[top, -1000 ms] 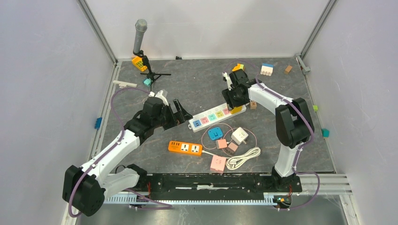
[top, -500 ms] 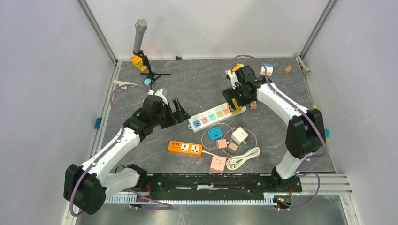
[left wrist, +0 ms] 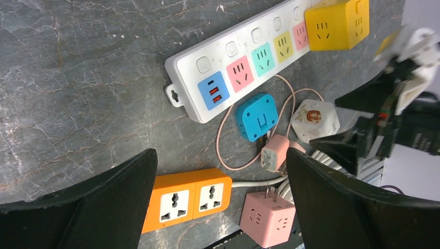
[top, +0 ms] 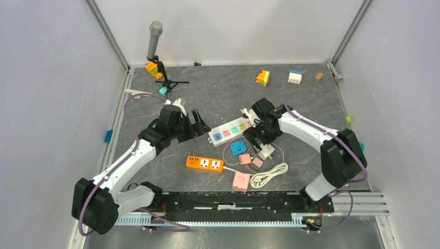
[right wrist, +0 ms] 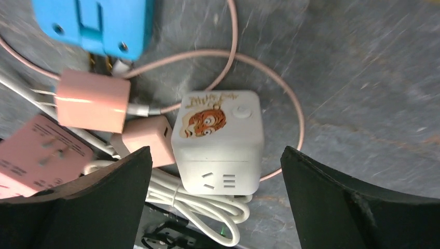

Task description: Insert the plug

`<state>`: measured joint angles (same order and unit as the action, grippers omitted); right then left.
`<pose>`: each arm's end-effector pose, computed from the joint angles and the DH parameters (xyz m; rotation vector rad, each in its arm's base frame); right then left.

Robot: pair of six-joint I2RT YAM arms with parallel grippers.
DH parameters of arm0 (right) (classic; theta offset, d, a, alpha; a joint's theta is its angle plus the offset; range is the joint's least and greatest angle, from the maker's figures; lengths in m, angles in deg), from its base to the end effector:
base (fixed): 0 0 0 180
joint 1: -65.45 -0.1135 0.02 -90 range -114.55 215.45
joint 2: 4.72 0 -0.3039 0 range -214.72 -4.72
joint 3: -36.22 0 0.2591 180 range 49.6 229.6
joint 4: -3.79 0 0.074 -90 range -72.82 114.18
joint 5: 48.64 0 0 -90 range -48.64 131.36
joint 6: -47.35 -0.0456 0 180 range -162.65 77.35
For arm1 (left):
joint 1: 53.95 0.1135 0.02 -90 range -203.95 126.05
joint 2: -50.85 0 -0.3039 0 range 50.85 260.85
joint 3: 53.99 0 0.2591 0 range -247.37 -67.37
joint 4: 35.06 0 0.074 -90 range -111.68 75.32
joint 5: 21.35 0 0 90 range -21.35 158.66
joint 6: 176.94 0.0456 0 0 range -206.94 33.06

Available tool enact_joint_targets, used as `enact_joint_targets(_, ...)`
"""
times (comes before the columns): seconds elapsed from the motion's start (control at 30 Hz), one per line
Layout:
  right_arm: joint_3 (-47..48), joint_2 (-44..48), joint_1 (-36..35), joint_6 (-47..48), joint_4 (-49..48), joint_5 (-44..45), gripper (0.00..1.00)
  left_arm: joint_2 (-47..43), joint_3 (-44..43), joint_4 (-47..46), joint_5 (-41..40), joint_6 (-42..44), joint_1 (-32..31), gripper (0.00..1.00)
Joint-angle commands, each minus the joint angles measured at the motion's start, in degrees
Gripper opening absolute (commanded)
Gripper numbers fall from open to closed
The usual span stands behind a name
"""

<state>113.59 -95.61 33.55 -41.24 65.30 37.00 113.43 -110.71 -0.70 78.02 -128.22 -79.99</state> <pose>0.2592 0.1654 0.2414 -0.8457 2.7764 0.2069 0.2022 -0.1070 0.2800 -0.2269 2.3812 -0.7777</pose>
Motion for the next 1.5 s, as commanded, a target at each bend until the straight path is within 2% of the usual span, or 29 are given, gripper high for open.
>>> enact_joint_targets(0.0,-5.0,1.9,-1.0,0.7,-0.9,0.8,0.97,-0.1,-1.7,-1.8,0.8,1.0,0.3,1.00)
enact_joint_targets(0.13,-7.6,1.2,-1.6,0.7,-2.3,1.2,0.94,0.0,-1.1,-2.5,1.5,0.1,0.2,1.00)
enact_joint_targets(0.27,-7.4,-0.2,-1.8,1.1,-2.5,1.4,0.74,0.5,-0.4,-4.2,3.0,-1.0,0.3,1.00)
enact_joint_targets(0.33,-7.4,-0.2,-1.7,0.7,-3.0,1.1,0.61,0.8,-0.2,-4.7,3.4,-1.7,0.4,1.00)
enact_joint_targets(0.43,-6.6,0.5,-1.8,0.3,-3.0,1.1,0.32,1.0,0.3,-6.3,4.2,-2.9,0.4,1.00)
enact_joint_targets(0.5,-6.2,1.5,-1.8,0.0,-3.4,1.5,0.16,1.1,0.4,-6.8,4.5,-3.6,0.3,1.00)
enact_joint_targets(0.57,-5.1,2.1,-1.8,0.2,-3.3,1.4,0.03,1.5,1.0,-8.4,5.7,-4.1,0.4,1.00)
enact_joint_targets(0.6,-4.1,2.4,-1.8,0.6,-3.1,1.2,0.00,1.8,1.0,-8.5,6.1,-4.2,0.4,1.00)
enact_joint_targets(0.73,-2.7,5.3,-1.7,2.6,-5.0,-1.4,0.00,4.2,0.4,-9.5,10.5,-4.5,0.3,1.00)
enact_joint_targets(1.0,-1.2,6.7,-2.3,7.5,-9.3,-15.4,0.00,12.0,-0.5,-16.5,23.7,-6.9,-1.3,1.00)
enact_joint_targets(1.23,-1.0,8.1,-4.7,8.9,-12.3,-20.8,0.00,19.2,-5.5,-17.7,28.0,-6.8,-9.0,1.00)
enact_joint_targets(1.47,-1.3,9.5,-7.0,9.0,-13.9,-21.4,0.00,23.2,-7.6,-22.9,31.2,-10.0,-11.2,1.00)
